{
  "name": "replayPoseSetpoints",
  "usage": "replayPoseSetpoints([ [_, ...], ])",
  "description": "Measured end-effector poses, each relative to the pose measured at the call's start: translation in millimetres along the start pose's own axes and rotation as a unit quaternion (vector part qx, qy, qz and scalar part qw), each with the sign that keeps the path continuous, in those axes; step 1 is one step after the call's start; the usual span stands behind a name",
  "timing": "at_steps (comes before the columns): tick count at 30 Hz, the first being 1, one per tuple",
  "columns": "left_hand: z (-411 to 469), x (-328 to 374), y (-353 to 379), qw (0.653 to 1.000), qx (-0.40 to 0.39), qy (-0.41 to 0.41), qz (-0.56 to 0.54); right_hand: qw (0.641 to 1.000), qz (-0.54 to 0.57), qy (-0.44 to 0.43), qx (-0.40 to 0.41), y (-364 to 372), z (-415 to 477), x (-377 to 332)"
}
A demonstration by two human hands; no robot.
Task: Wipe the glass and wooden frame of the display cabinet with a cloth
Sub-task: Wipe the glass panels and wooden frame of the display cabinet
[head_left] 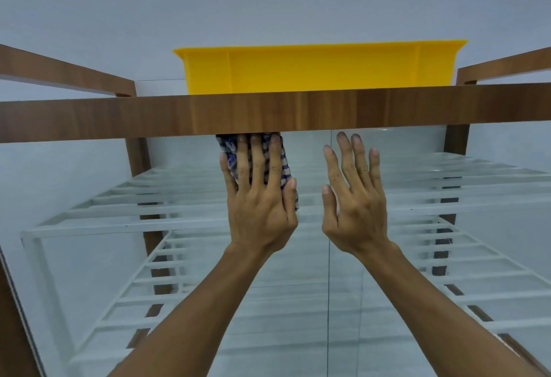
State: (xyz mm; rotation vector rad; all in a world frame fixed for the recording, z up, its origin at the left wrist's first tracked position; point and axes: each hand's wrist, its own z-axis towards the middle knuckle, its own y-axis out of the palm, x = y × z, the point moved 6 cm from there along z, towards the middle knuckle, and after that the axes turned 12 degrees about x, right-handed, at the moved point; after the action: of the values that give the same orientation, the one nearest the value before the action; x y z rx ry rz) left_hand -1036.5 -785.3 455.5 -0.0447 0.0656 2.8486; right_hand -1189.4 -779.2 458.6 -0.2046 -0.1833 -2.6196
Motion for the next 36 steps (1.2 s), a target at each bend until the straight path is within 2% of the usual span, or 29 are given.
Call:
replayPoseSetpoints([
  [4, -2, 31, 12, 0.999, -0.014, 0.04, 0.002, 0.999, 0.039, 0.019, 0.011, -1, -3, 3],
  [9, -22, 33, 11, 0.986, -0.062, 0.152, -0.023, 0.998, 0.044, 0.032, 0.012, 0, -4, 4],
  [11, -24, 4, 0, 0.989, -0.054, 0.14, 0.006, 0.998, 0.035, 0.053, 0.009, 1, -4, -1],
  [14, -4, -27, -10, 0.999, -0.01, 0.035, 0.029, 0.996, 0.02, 0.085, 0.004, 10, -5, -26],
  [15, 0, -25, -9, 0.999, -0.012, 0.028, 0.018, 0.996, 0.023, 0.088, 0.003, 15, -5, -38],
  [18, -14, -17, -11, 0.992, -0.049, 0.111, -0.026, 0.994, 0.052, 0.091, 0.017, 30, -6, -71],
  [21, -40, -80, -34, 0.993, -0.057, 0.106, 0.007, 0.995, 0.066, 0.081, -0.006, 50, -12, -101],
  [25, -24, -186, -71, 0.997, -0.011, -0.016, 0.07, 0.995, 0.069, 0.063, -0.035, 89, -4, -164],
  [26, -17, -194, -72, 0.998, -0.01, -0.022, 0.065, 0.995, 0.072, 0.057, -0.034, 98, 2, -181],
  [29, -23, -191, -73, 0.997, -0.043, 0.064, 0.013, 0.996, 0.069, 0.054, -0.019, 118, 15, -219],
  [31, -42, -226, -86, 0.994, -0.054, 0.098, 0.013, 0.997, 0.063, 0.046, -0.025, 132, 17, -242],
  [36, -49, -340, -126, 0.997, -0.002, -0.046, 0.063, 0.998, 0.047, 0.012, -0.046, 161, 11, -296],
])
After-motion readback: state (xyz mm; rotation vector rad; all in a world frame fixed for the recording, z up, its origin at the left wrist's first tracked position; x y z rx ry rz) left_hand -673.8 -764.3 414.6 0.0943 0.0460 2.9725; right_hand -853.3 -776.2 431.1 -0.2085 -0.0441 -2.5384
